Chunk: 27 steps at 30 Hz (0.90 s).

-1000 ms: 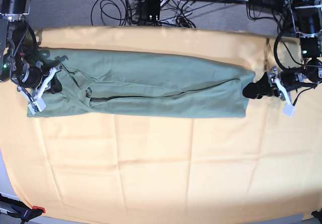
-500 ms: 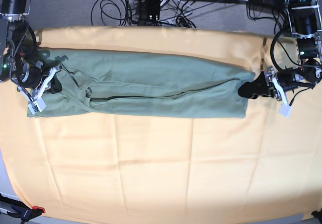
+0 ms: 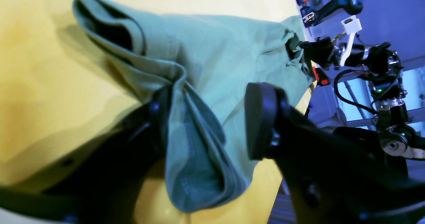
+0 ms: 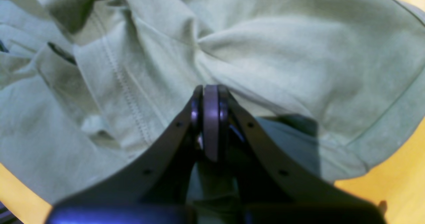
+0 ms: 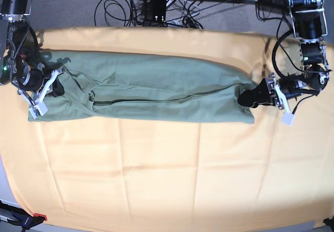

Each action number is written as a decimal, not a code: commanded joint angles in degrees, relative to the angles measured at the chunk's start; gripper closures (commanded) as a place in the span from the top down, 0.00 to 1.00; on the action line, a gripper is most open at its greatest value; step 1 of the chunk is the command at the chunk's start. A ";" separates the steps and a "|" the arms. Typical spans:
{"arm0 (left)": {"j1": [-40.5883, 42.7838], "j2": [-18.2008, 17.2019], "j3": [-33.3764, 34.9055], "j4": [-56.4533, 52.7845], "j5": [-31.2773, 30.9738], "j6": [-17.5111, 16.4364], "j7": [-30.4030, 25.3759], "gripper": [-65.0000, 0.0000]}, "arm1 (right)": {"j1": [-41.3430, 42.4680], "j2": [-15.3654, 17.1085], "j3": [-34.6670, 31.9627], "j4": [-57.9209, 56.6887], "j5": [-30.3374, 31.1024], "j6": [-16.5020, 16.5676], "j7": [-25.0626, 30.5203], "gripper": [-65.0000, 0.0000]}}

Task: Fold the T-shirt properly
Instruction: 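Move the left gripper to the strip's other end and grasp it, then lift the held end with the left gripper and fold it toward the right gripper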

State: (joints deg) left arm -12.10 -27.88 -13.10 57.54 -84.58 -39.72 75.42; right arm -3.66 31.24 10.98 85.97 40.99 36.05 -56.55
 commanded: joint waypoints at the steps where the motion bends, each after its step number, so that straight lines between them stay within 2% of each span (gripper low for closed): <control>1: -0.17 0.11 0.33 0.26 -0.42 0.55 1.79 0.38 | 0.48 1.01 0.33 0.55 -0.57 -0.24 -0.92 0.00; 4: -0.52 -0.22 0.33 0.26 -0.42 0.55 1.81 0.06 | 0.48 1.01 0.33 0.55 -0.57 -0.22 -0.92 0.00; 5: -0.81 -0.39 0.31 0.26 -0.42 0.55 1.79 0.00 | 0.48 1.01 0.33 0.55 -0.57 -0.22 -0.92 0.00; 17: -5.07 -5.81 0.31 0.37 -0.42 0.59 2.43 0.00 | 0.48 0.98 0.33 0.55 -0.57 -0.02 -0.92 0.00; 27: -5.88 -6.36 0.26 0.59 -0.42 0.79 3.08 0.00 | 0.46 1.01 0.33 0.55 -0.57 -0.02 -0.90 0.00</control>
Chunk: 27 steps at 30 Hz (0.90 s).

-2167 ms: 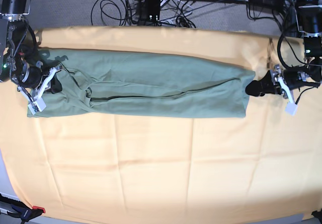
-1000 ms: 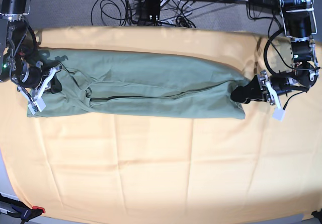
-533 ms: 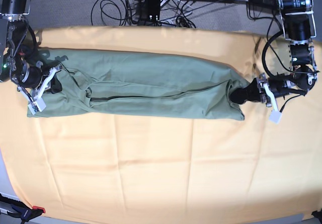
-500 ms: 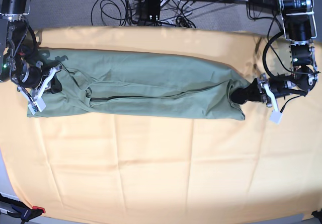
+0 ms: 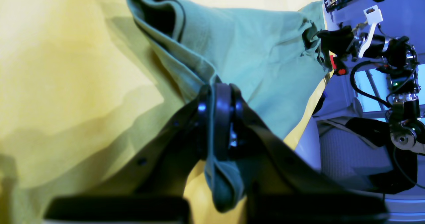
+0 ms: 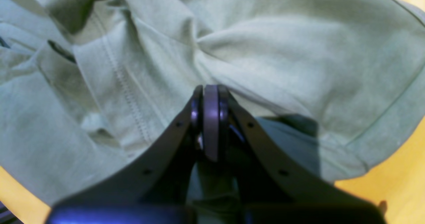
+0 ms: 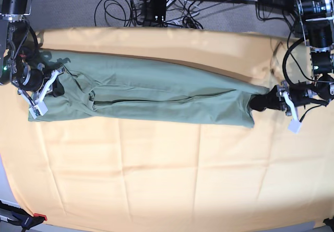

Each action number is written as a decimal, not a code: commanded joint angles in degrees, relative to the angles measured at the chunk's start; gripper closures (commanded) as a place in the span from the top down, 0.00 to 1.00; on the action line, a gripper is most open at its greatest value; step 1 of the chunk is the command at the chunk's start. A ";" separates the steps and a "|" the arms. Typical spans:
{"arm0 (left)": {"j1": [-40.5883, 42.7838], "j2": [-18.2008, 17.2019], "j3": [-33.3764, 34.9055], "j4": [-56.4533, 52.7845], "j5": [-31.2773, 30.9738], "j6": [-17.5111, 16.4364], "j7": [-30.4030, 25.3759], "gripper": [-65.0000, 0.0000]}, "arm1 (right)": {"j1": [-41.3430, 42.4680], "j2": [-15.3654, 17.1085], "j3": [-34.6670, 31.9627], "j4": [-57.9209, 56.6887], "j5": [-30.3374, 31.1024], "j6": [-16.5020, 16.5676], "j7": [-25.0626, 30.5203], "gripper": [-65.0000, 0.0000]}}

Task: Fold the T-shirt properly
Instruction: 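Lift the held end with the left gripper and fold it toward the right gripper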

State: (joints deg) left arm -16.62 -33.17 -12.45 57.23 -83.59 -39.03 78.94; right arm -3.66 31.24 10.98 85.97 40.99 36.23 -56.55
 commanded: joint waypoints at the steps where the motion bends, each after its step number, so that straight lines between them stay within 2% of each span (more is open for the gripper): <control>1: -1.36 -0.85 -0.39 0.90 -1.41 0.09 -0.44 0.00 | 0.46 0.98 0.33 0.55 -0.59 -0.20 -0.90 0.00; 6: -1.53 0.81 -0.39 0.90 -1.41 0.35 -0.42 0.00 | 0.48 0.98 0.33 0.55 -0.59 -0.20 -0.83 0.00; 9: -1.99 1.14 -0.39 1.81 -1.41 4.20 -0.28 0.00 | 0.48 0.98 0.33 0.55 -0.59 0.55 -0.83 0.00; 15: -1.86 2.95 -0.39 12.46 -1.41 7.19 1.06 0.00 | 0.46 0.98 0.33 0.55 -0.61 1.73 -0.59 0.00; 21: -1.16 6.47 -0.33 26.45 -1.41 5.57 1.06 0.00 | 0.46 0.98 0.33 0.55 -0.68 1.64 -0.37 0.00; 27: -1.14 12.07 -0.33 27.85 -1.41 3.80 1.06 0.00 | 0.35 0.98 0.33 0.55 -0.76 1.68 -0.42 0.00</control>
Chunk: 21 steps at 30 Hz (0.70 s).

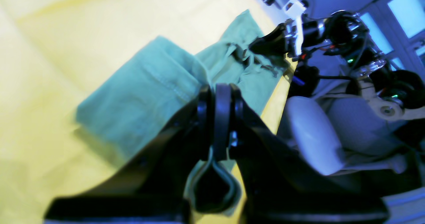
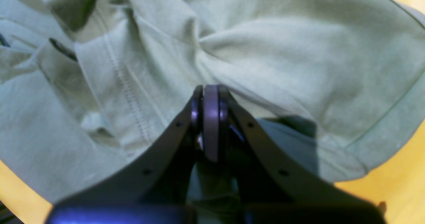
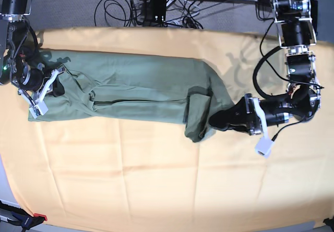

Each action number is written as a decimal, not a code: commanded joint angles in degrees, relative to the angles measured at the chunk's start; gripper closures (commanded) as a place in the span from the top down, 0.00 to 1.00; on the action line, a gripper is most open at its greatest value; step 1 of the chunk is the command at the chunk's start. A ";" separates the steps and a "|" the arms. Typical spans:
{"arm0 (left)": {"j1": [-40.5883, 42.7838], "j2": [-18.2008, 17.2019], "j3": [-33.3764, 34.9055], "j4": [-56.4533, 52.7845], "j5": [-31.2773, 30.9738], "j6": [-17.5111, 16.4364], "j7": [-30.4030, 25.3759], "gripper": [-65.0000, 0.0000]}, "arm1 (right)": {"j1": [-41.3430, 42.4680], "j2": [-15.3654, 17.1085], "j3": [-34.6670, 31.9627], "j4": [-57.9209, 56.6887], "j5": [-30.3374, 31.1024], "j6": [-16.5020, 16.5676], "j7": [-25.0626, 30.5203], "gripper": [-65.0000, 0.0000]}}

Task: Fold the T-shirt properly
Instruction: 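Lift the held end with the left gripper and fold it toward the right gripper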

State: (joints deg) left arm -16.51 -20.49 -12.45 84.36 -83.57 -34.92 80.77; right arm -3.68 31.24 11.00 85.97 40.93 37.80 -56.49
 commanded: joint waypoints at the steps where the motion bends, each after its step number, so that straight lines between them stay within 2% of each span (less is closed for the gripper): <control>1: -1.25 0.59 -0.33 0.48 -1.43 -0.72 -0.77 0.00 | 0.37 0.98 0.31 0.55 -0.70 0.11 -0.46 0.00; 6: -1.27 5.35 2.21 -1.31 -1.43 -1.57 -0.77 0.00 | 0.37 0.98 0.28 0.55 -0.70 0.11 -0.48 0.00; 10: -1.27 8.74 6.40 -1.33 -1.43 -4.72 -0.77 0.00 | 0.37 0.98 0.28 0.55 -0.72 0.13 -0.48 0.00; 14: -1.27 11.93 10.82 -1.33 -1.43 -5.08 -0.77 0.00 | 0.37 0.98 0.28 0.55 -0.70 0.17 -0.48 0.00; 21: -1.25 16.68 12.55 -1.33 5.33 -5.08 -1.55 0.00 | 0.37 1.01 0.28 0.55 -0.72 0.28 -0.50 0.00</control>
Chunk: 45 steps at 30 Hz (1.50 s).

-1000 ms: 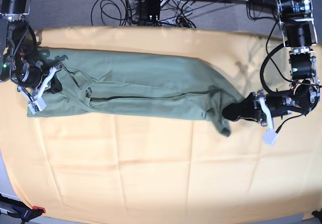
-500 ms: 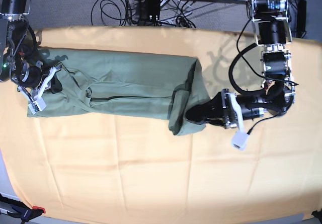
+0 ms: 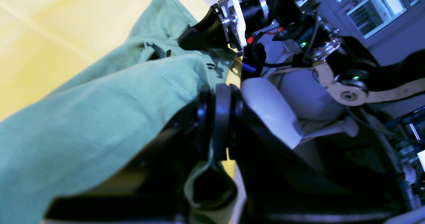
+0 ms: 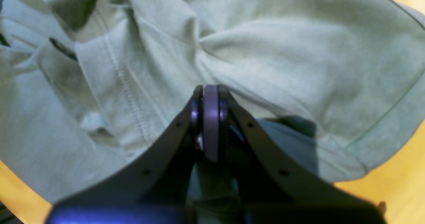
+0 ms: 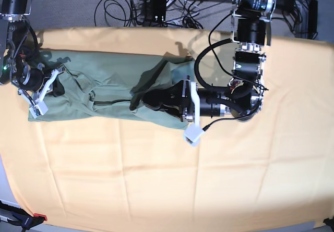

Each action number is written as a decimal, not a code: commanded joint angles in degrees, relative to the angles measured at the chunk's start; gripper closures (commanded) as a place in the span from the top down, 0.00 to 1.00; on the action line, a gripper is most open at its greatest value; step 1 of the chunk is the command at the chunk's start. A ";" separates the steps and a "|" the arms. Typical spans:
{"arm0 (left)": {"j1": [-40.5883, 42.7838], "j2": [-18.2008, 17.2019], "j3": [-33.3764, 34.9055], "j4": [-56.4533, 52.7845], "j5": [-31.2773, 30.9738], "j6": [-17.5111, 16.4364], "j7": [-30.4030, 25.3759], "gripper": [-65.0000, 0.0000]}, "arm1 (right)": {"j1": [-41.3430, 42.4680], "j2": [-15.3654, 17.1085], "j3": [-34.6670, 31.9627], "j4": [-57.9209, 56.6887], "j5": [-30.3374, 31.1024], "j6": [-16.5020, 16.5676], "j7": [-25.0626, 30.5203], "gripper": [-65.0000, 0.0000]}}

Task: Fold the T-shirt properly
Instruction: 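Lift the held end with the left gripper and fold it toward the right gripper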

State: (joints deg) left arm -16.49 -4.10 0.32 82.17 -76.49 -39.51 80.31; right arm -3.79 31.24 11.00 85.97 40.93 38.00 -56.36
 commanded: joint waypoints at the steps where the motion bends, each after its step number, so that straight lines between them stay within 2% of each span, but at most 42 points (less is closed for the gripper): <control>1: -1.27 0.66 -0.22 0.85 0.00 -0.49 -2.45 0.00 | 0.50 0.98 0.28 0.55 -0.70 0.57 -0.63 0.00; 7: -1.27 2.25 -0.22 0.85 9.66 -0.49 -9.01 0.00 | 0.48 0.98 0.28 0.55 -0.70 1.01 -0.66 0.00; 12: -1.11 2.36 -0.22 0.83 9.97 -0.48 -8.35 0.02 | 0.48 0.98 0.28 0.55 -0.70 0.98 -0.63 0.00; 18: -1.11 2.34 -0.22 0.85 1.73 -0.33 -3.56 0.47 | 0.63 1.01 0.31 0.55 -0.70 1.01 -0.61 0.00; 20: -1.14 2.34 -0.22 0.85 0.52 -0.33 -3.08 0.51 | 0.61 1.01 0.28 0.55 -0.70 0.98 -0.63 0.00; 24: -1.14 2.32 -0.22 0.85 0.57 -0.49 -3.13 0.51 | 0.63 1.05 0.31 0.55 -0.72 0.98 -0.63 0.01; 26: -1.14 2.16 -0.24 0.85 0.61 -0.49 -3.15 0.49 | 0.63 1.05 0.31 0.55 -0.70 0.98 -0.59 0.09; 27: -1.16 2.16 -0.33 0.85 1.11 -0.49 -3.15 0.42 | 0.66 1.03 0.31 0.55 -0.70 0.98 -0.59 0.14; 28: -1.18 2.16 -0.59 0.85 2.14 -0.49 -3.37 0.26 | 0.81 1.03 0.31 0.55 -0.68 0.98 -0.59 0.18; 29: -1.16 2.16 -1.01 0.85 3.72 -0.49 -3.58 0.05 | 0.85 1.07 0.31 0.55 -0.70 0.96 -0.59 0.20; 30: -1.14 2.19 -1.42 0.85 5.25 -0.49 -3.61 0.00 | 0.96 1.18 0.31 0.55 -0.66 0.94 -0.59 0.22; 38: -1.14 1.95 -2.27 0.85 15.41 -0.49 -8.81 0.00 | 4.90 1.22 0.31 0.55 0.00 0.59 -0.37 0.23; 42: -1.01 1.68 -2.21 0.85 24.39 -0.49 -13.11 0.00 | 8.74 1.84 0.31 0.55 2.69 0.44 -0.39 0.24; 45: -0.55 1.70 -2.21 0.83 30.82 0.02 -16.48 0.00 | 11.78 2.49 0.42 0.55 4.39 -0.98 -0.39 0.24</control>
State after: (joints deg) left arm -15.81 -2.59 -1.89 82.17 -44.25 -39.38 65.19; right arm 6.92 32.40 10.83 85.76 44.60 36.99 -57.63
